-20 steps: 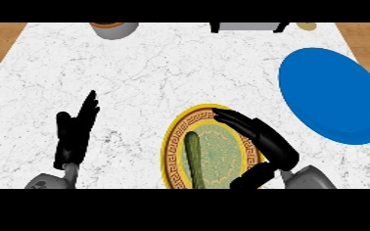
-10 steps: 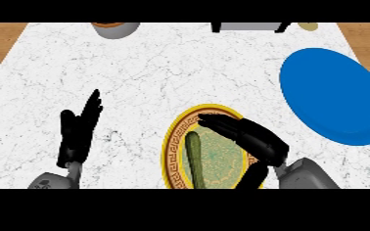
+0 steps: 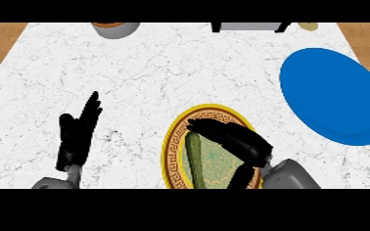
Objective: Pick the squash from the plate and place it in the plate
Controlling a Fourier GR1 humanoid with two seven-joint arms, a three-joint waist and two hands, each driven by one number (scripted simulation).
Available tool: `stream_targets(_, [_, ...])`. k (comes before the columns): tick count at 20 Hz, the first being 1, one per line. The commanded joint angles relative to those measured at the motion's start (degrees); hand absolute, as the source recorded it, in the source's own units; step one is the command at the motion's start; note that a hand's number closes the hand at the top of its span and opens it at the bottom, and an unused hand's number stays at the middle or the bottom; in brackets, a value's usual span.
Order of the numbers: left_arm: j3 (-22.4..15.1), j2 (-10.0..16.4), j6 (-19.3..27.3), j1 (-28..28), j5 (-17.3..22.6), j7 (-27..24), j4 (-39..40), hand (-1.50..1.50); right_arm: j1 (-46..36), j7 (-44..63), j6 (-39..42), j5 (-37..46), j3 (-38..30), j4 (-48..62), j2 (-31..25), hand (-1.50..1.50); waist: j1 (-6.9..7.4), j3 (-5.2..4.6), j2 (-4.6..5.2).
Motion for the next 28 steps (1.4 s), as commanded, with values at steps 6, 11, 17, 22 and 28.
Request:
stream_targets(6, [3.0,-2.3,-2.0,0.1,-4.5,3.0,-2.0,0.0,4.7,-2.5,0.3,7.3,0.2,1.9,4.5,-1.5,-0.08,0.01,0.0])
stream_targets(11, [5.9,-2.9,-4.8,0.4,-4.1,1.5,-1.2,0.0,1.7,-6.0,-1.0,10.7,-1.7,8.7,7.1,-1.5,0.08,0.0,0.03])
stream_targets(17, [7.7,-5.4,-5.5,-1.6,-7.2,3.4,-0.9,0.0,-1.6,-2.3,3.4,12.6,-4.4,8.4,11.6,1.5,-0.03,0.0,0.0])
stream_targets(22, [8.1,-6.2,-7.4,-0.2,-6.8,0.2,1.3,0.0,0.8,-10.5,-5.5,16.6,-3.4,10.8,11.6,1.5,-0.03,0.0,0.03])
stream_targets(28, [10.7,-4.6,-8.6,-2.0,-7.1,4.7,-0.5,0.0,2.4,-9.6,-8.2,18.6,-5.8,6.8,10.9,1.5,-0.22,0.0,-0.04])
